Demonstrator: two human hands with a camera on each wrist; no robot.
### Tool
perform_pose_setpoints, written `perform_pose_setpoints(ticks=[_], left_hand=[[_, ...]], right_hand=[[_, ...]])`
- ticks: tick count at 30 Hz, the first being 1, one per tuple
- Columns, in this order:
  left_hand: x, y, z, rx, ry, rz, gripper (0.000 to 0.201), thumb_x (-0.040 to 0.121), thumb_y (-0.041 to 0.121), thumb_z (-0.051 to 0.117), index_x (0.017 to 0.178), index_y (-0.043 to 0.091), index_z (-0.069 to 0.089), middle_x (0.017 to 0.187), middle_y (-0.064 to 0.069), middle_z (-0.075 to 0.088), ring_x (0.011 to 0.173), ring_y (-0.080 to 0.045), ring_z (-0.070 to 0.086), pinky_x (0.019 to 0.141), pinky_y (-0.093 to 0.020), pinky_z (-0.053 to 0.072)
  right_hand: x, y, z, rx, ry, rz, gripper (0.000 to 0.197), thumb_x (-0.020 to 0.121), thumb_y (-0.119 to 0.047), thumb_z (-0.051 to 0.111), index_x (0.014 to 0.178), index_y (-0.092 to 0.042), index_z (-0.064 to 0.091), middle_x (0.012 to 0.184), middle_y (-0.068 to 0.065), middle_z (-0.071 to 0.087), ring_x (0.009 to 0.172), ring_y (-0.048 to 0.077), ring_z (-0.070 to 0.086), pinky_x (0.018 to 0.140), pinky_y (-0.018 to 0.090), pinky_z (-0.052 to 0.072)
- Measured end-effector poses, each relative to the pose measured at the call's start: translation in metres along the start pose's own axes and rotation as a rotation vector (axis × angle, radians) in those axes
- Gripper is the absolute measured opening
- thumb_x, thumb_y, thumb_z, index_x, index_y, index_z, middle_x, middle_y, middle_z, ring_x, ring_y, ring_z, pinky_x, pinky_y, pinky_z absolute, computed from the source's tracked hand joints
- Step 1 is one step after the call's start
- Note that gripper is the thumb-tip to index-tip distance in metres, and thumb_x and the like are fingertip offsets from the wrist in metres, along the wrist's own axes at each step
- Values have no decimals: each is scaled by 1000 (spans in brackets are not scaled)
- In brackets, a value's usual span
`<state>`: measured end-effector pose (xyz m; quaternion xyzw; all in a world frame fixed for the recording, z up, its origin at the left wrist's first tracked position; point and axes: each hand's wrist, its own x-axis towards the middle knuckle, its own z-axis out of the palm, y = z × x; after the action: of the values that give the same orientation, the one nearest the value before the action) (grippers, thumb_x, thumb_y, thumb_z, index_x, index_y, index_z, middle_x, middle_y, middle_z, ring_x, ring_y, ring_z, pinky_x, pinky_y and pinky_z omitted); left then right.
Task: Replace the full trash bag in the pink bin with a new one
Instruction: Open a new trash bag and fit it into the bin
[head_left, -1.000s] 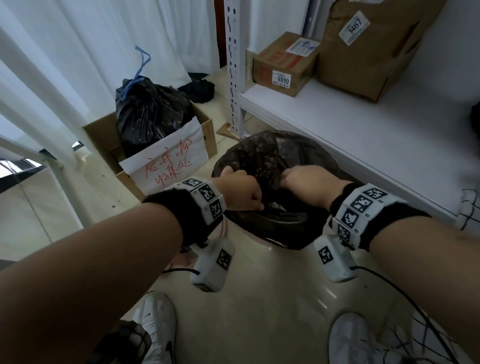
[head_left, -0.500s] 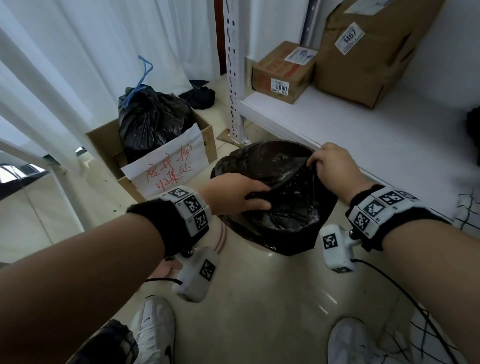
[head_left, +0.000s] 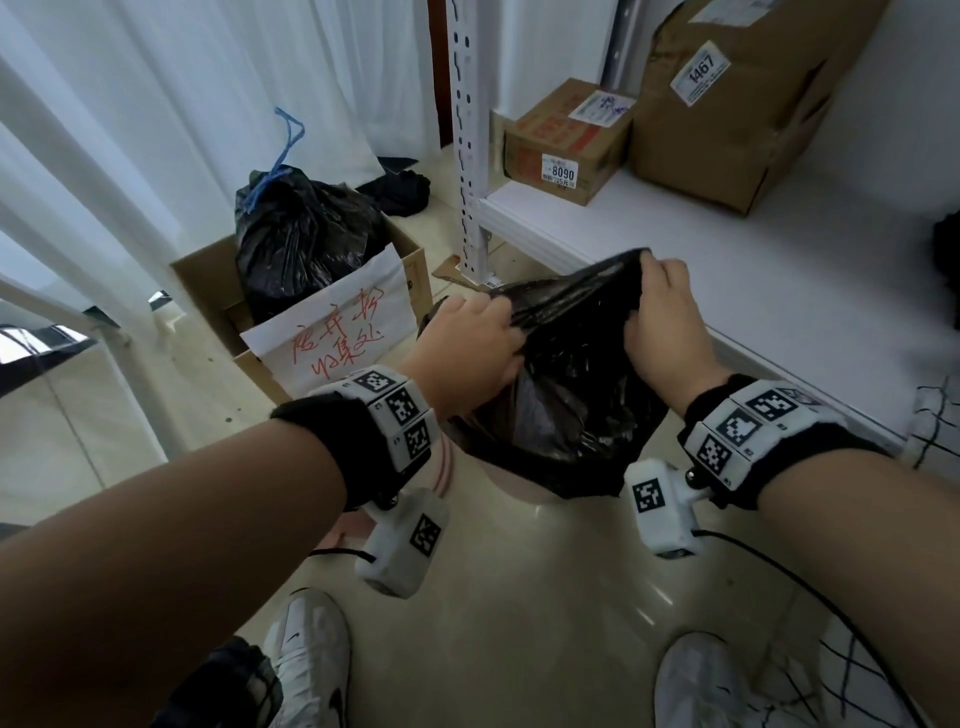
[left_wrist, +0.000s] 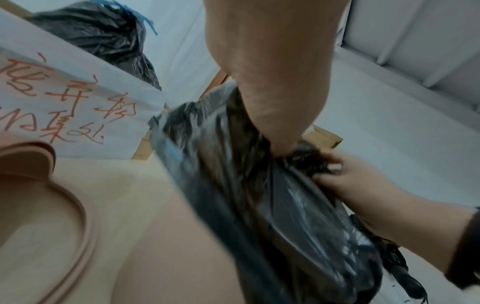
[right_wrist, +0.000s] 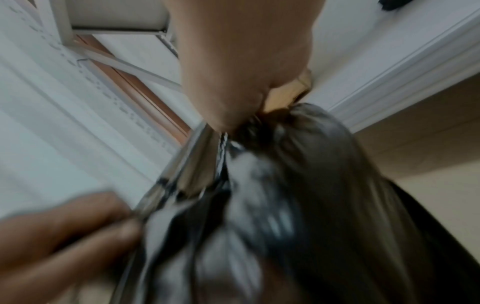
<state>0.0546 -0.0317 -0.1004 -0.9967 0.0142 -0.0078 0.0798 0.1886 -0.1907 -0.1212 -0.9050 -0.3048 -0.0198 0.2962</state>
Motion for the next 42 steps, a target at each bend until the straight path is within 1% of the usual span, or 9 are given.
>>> perform_pose_setpoints(ticks=[3,7,15,18,20,26,31,35,42], left_hand=[[12,6,8,-130,208,0,24,92,25,40,99,9,57,98,-9,58,84,-27,60,73,-37,51],[27,22,17,-171,-603,-47,44,102,35,25,135,11,42,137,-12,48,125,-29,47,104,-39,34],[38,25,34,-101,-896,-74,62,97,52,27,138,9,44,140,-9,47,128,-28,45,110,-42,33],[35,25,18,-208,-663,-7,44,95,42,39,106,8,64,98,-5,64,96,-28,58,85,-37,47],[31,21,1,-241,-475,8,36,92,35,41,88,9,66,75,-2,58,79,-26,57,73,-35,47],[30,-5,-6,-126,-135,-84,27,91,29,41,101,23,65,116,-1,56,116,-23,47,99,-40,35],[40,-11,26,29,-538,-205,45,99,45,24,142,34,33,155,9,20,145,-26,12,114,-56,12],[38,-10,42,212,-679,-228,51,97,54,24,146,42,18,159,12,-8,147,-28,-9,114,-60,-3],[40,-11,37,229,-441,-155,52,92,57,28,129,32,53,142,10,46,146,-22,11,108,-63,-17]], right_hand=[[-5,-12,14,41,7,-134,62,88,8,38,147,-2,20,148,19,27,133,25,34,112,29,26],[-7,-9,32,-347,-809,-117,32,93,-8,44,119,0,59,126,21,58,118,32,55,100,34,42],[-6,-17,-7,-103,-108,-267,25,86,-18,51,110,-17,57,110,3,56,105,21,50,94,38,41],[-8,-18,9,-432,-844,-188,45,99,-33,38,143,-24,37,153,3,32,142,24,27,116,45,15],[-8,-17,18,-491,-1096,-84,39,98,-26,41,135,-14,49,144,10,47,131,26,44,108,36,31],[0,-13,4,-166,-548,-152,26,85,-10,46,98,-17,68,106,6,67,103,24,60,87,30,47],[-6,9,-5,-276,-244,-32,27,82,-10,49,108,-13,59,119,11,52,113,32,47,97,41,39],[-7,23,-6,-77,-208,233,29,84,-1,47,112,-4,38,108,16,45,88,31,50,71,38,42],[-9,31,11,-206,-273,149,27,89,-2,42,115,-2,38,98,22,59,87,37,59,66,35,37]])
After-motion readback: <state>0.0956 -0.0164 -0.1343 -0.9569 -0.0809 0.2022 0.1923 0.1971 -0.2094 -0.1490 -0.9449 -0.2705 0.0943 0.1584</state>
